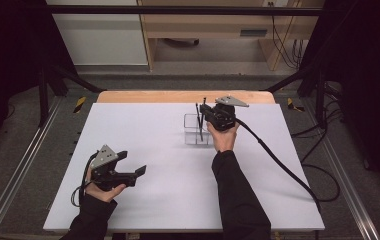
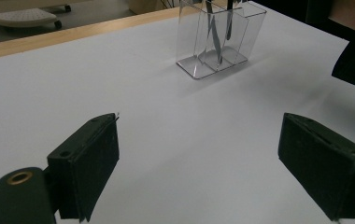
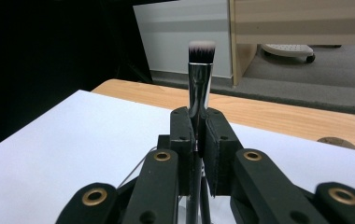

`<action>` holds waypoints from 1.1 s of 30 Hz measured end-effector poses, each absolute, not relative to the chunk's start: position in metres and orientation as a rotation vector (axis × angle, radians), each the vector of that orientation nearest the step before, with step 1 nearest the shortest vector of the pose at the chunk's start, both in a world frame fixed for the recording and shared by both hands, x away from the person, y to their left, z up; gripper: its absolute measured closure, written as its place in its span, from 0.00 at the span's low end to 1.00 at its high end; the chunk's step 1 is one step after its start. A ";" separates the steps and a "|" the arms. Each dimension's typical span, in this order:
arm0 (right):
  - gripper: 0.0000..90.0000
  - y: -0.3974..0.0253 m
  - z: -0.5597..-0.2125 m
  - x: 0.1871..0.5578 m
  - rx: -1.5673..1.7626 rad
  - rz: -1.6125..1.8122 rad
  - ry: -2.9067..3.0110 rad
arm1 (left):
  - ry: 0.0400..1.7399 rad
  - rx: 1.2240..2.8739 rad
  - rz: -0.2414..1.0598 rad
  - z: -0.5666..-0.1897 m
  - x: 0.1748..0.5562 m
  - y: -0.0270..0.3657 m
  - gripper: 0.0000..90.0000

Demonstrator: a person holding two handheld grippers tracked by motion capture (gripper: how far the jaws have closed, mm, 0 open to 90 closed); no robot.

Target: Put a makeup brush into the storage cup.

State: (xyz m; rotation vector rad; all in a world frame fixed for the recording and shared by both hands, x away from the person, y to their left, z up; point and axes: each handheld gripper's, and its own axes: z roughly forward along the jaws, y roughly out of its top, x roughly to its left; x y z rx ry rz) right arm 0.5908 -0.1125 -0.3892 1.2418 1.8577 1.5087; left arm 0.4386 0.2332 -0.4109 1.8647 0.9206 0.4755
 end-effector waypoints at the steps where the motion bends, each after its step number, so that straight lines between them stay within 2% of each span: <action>1: 0.93 -0.113 -0.389 0.591 1.242 1.509 1.858 | 0.921 1.865 0.475 -0.411 0.439 0.233 0.13; 23: 0.93 -0.115 -0.406 0.586 1.266 1.458 1.898 | 0.918 1.874 0.479 -0.411 0.439 0.232 0.13; 29: 0.88 -0.121 -0.405 0.581 1.283 1.447 1.908 | 0.920 1.877 0.478 -0.412 0.439 0.231 0.13; 33: 0.80 -0.124 -0.402 0.574 1.273 1.444 1.913 | 0.921 1.876 0.479 -0.412 0.439 0.231 0.13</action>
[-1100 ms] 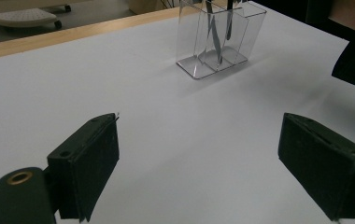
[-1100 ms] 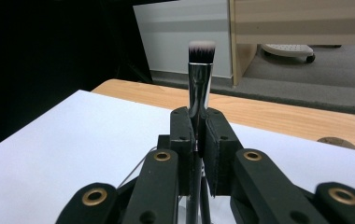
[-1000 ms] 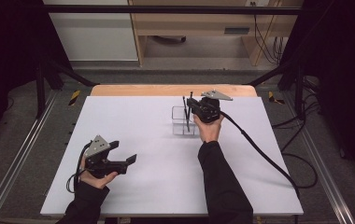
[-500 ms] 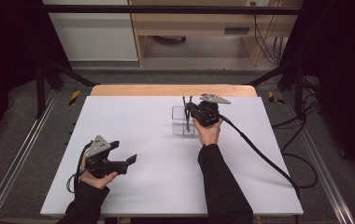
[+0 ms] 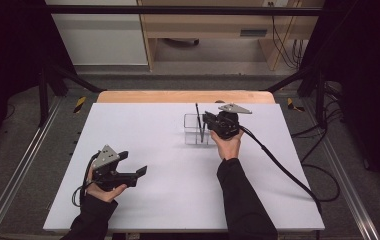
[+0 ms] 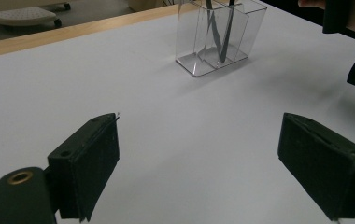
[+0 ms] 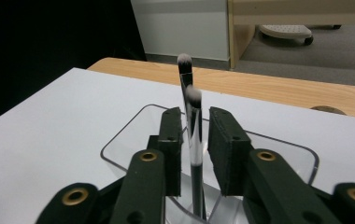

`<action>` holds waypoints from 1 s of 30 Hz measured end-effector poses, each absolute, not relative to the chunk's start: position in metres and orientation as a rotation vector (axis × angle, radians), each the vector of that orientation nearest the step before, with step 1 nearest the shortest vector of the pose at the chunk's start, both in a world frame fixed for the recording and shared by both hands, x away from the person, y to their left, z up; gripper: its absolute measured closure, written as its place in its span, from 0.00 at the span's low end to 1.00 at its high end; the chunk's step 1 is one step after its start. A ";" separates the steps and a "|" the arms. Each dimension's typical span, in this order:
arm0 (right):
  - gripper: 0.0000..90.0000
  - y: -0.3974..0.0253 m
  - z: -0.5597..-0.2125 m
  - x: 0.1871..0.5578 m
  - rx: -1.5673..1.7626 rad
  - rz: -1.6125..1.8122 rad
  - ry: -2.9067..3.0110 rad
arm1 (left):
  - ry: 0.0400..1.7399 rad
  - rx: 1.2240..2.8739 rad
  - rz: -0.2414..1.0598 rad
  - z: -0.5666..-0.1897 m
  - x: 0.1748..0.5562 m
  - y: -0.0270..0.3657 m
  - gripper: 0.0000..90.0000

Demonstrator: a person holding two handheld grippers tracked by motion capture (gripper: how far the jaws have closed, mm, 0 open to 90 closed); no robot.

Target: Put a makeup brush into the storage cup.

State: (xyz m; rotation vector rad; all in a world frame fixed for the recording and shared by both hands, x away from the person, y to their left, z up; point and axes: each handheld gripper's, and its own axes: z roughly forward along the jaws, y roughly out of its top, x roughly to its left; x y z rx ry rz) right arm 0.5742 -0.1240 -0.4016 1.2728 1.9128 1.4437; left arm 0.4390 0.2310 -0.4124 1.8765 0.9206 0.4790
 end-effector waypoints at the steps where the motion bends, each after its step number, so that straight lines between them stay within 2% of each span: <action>1: 0.74 -0.126 -0.400 0.570 1.272 1.445 1.913 | 0.920 1.877 0.479 -0.412 0.439 0.231 0.13; 2: 0.74 -0.126 -0.400 0.570 1.272 1.445 1.913 | 0.920 1.877 0.480 -0.412 0.439 0.231 0.13; 3: 0.68 -0.129 -0.399 0.565 1.262 1.450 1.917 | 0.921 1.877 0.480 -0.412 0.439 0.231 0.13; 4: 0.68 -0.129 -0.399 0.565 1.262 1.450 1.917 | 0.921 1.877 0.480 -0.412 0.439 0.231 0.13; 6: 0.52 -0.133 -0.397 0.557 1.247 1.459 1.930 | 0.922 1.876 0.480 -0.413 0.439 0.231 0.13; 7: 0.52 -0.133 -0.397 0.557 1.247 1.459 1.930 | 0.922 1.876 0.480 -0.413 0.439 0.231 0.13; 8: 0.47 -0.135 -0.396 0.552 1.230 1.449 1.953 | 0.922 1.877 0.480 -0.413 0.439 0.231 0.13; 10: 0.44 -0.136 -0.396 0.549 1.221 1.447 1.958 | 0.923 1.877 0.481 -0.413 0.439 0.231 0.13; 11: 0.39 -0.138 -0.395 0.544 1.207 1.452 1.968 | 0.924 1.878 0.482 -0.413 0.439 0.231 0.13; 15: 0.28 -0.144 -0.395 0.534 1.200 1.444 1.983 | 0.928 1.875 0.481 -0.413 0.440 0.232 0.13; 24: 0.18 -0.155 -0.397 0.516 1.179 1.463 1.981 | 0.934 1.874 0.482 -0.414 0.440 0.233 0.12; 30: 0.14 -0.161 -0.398 0.505 1.167 1.479 1.996 | 0.940 1.870 0.482 -0.415 0.441 0.235 0.11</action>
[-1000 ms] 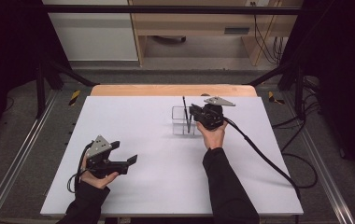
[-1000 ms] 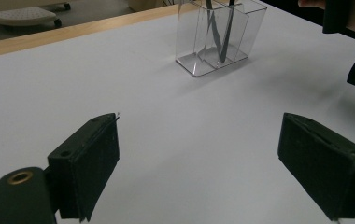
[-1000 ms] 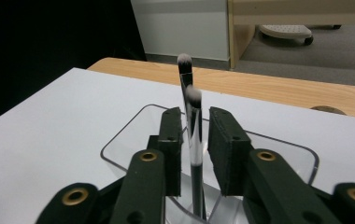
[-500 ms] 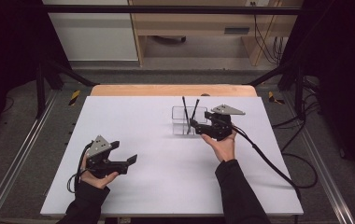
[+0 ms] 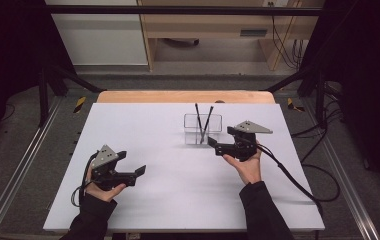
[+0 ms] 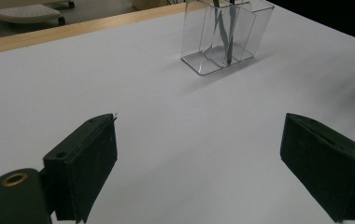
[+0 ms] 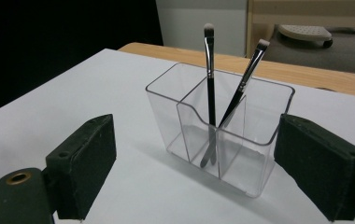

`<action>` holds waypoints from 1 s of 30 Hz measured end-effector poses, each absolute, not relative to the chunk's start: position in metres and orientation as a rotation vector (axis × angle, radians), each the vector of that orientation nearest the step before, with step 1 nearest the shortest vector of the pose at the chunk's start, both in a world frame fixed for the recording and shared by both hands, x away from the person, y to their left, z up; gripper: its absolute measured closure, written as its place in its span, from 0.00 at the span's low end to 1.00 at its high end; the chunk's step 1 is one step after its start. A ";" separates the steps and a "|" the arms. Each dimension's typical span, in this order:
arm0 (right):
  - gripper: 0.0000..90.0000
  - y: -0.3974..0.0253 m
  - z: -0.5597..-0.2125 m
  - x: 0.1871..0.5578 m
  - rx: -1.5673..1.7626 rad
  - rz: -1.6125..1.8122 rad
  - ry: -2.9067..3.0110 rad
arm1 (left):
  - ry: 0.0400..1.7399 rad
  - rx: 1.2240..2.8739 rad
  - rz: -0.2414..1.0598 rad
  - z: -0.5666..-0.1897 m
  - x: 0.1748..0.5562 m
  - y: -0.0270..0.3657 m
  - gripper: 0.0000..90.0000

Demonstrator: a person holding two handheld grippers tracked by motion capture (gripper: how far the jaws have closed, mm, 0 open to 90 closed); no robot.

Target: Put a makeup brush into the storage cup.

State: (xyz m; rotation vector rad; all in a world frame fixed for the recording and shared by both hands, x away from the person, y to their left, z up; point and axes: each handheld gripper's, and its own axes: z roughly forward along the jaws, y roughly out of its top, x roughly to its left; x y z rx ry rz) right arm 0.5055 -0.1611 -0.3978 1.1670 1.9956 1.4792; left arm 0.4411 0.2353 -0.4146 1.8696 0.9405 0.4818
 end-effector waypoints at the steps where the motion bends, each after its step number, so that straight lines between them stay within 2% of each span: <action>1: 0.13 -0.162 -0.398 0.503 1.155 1.470 2.003 | 0.940 1.870 0.482 -0.415 0.441 0.235 0.11; 15: 0.05 -0.196 -0.404 0.469 1.155 1.495 1.980 | 0.949 1.851 0.493 -0.415 0.441 0.243 0.11; 30: 0.03 -0.220 -0.416 0.450 1.178 1.462 1.987 | 0.973 1.838 0.497 -0.417 0.440 0.253 0.11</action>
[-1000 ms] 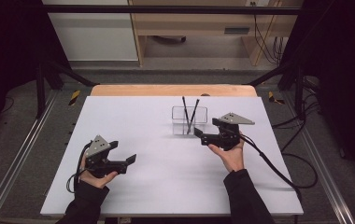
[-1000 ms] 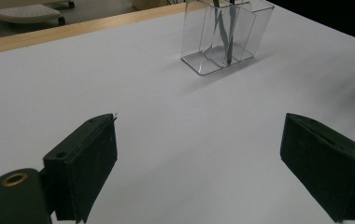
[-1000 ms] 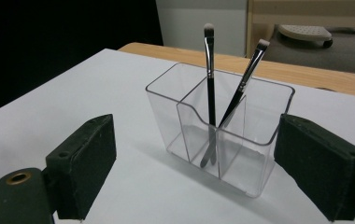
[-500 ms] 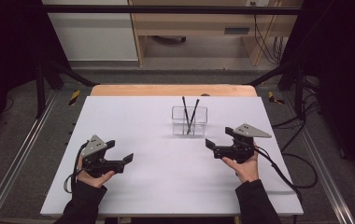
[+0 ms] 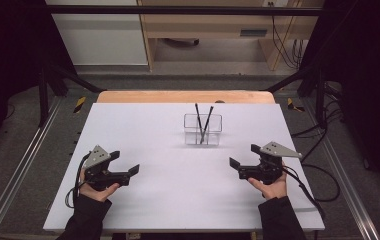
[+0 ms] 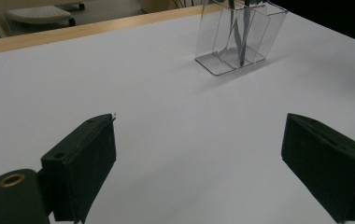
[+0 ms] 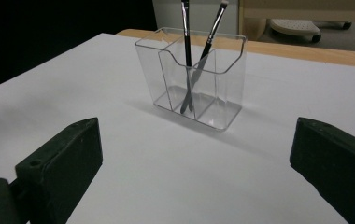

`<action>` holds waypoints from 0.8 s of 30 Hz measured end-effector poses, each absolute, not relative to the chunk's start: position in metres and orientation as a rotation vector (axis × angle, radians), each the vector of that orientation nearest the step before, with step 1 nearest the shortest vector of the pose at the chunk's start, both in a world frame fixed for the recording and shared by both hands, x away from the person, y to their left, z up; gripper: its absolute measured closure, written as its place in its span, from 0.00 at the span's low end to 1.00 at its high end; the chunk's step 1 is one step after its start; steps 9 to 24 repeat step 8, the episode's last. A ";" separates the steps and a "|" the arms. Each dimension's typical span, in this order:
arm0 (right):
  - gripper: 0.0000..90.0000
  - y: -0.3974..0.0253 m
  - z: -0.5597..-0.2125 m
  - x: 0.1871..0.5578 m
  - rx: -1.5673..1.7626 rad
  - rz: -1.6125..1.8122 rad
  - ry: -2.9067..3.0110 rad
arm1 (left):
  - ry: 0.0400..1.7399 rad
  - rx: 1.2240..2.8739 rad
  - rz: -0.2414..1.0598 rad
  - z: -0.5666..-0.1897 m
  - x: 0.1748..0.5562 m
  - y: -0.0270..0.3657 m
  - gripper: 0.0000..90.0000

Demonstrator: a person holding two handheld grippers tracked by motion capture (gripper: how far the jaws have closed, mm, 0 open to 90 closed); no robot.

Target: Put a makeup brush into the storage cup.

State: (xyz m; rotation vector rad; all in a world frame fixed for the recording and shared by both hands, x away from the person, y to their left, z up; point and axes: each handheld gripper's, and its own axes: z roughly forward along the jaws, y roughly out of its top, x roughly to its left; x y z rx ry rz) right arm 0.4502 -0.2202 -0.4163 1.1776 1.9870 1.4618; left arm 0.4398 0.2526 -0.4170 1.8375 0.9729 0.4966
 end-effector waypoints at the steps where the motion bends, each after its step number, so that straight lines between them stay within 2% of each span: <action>1: 0.03 -0.222 -0.418 0.449 1.182 1.459 1.990 | 0.975 1.836 0.496 -0.417 0.440 0.253 0.11; 24: 0.04 -0.229 -0.417 0.445 1.189 1.472 1.966 | 0.986 1.838 0.499 -0.421 0.441 0.257 0.10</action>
